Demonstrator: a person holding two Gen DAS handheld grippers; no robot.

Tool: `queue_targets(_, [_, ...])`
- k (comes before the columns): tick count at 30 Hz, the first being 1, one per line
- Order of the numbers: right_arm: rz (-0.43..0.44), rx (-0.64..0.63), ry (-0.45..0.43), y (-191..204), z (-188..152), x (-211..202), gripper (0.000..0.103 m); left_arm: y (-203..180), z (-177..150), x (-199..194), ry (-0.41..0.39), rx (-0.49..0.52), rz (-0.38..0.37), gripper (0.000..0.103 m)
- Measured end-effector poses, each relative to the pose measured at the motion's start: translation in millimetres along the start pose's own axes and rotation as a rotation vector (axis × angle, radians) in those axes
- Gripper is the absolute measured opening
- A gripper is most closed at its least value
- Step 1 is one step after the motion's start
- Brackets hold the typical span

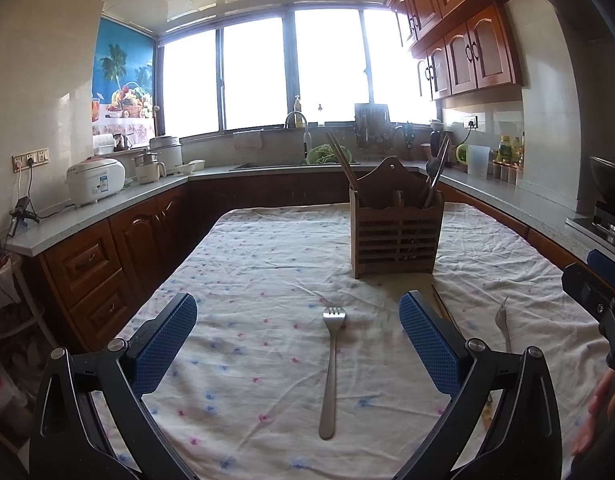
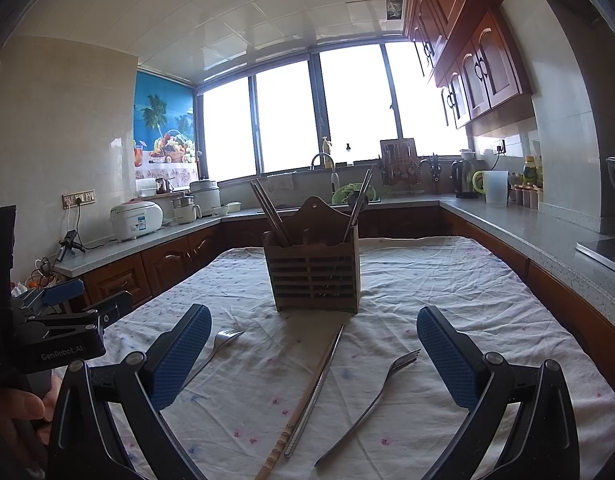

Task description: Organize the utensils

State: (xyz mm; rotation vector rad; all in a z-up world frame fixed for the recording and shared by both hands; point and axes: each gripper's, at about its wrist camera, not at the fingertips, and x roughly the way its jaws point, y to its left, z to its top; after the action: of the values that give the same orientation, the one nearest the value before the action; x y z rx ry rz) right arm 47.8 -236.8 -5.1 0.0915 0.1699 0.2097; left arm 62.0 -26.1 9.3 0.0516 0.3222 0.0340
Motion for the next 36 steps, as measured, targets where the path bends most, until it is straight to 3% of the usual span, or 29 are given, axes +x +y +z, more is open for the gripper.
queue_targets(36, [-0.002, 0.005, 0.003, -3.0, 3.2, 3.8, 0.103, -1.4, 1.0, 9.4, 0.012, 0.001, -0.033, 0.103])
